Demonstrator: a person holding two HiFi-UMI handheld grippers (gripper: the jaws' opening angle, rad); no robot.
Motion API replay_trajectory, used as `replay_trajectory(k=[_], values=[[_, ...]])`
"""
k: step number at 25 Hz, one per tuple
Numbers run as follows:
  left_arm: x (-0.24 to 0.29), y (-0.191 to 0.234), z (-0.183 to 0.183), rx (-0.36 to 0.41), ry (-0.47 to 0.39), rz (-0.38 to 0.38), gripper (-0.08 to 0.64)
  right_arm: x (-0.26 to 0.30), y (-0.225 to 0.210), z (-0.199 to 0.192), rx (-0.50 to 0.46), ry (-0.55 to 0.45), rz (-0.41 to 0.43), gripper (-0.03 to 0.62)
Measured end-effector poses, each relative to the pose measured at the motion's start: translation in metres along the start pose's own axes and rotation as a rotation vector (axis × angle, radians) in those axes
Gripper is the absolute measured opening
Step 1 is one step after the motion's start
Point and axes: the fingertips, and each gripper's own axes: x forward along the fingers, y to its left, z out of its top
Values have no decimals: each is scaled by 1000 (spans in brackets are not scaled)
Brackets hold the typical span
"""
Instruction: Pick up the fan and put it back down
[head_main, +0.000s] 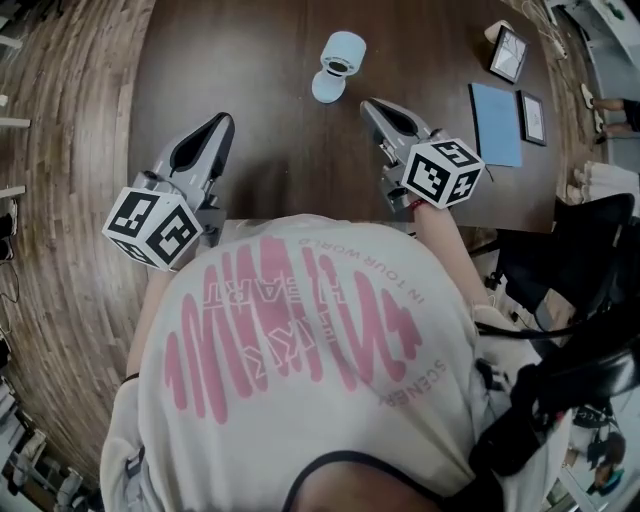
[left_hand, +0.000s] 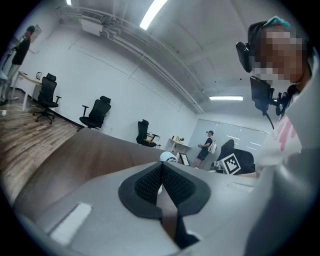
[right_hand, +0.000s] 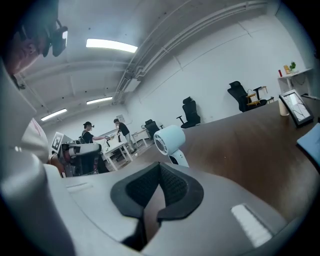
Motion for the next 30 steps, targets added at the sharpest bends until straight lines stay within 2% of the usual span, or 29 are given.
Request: replay_trajectory(k=[3, 7, 14, 19, 22, 30], values=[[-6, -3, -4, -5, -13, 49, 20, 7, -4, -2, -44, 14, 43, 8], [-13, -7, -13, -20, -19, 129, 20, 17, -19, -8, -44, 35, 94, 9], [-28, -3, -40, -77, 5, 222, 20, 36, -35, -23, -79, 88, 127, 62], [-36, 5, -46, -88, 33, 236, 20, 50, -37, -31, -115, 112, 130, 190], [-39, 12, -44, -84, 51, 243, 20, 61, -34, -32, -154, 110, 136, 244], [-30, 17, -41, -74, 68, 225, 20, 80, -42, -22, -208, 71, 115, 238]])
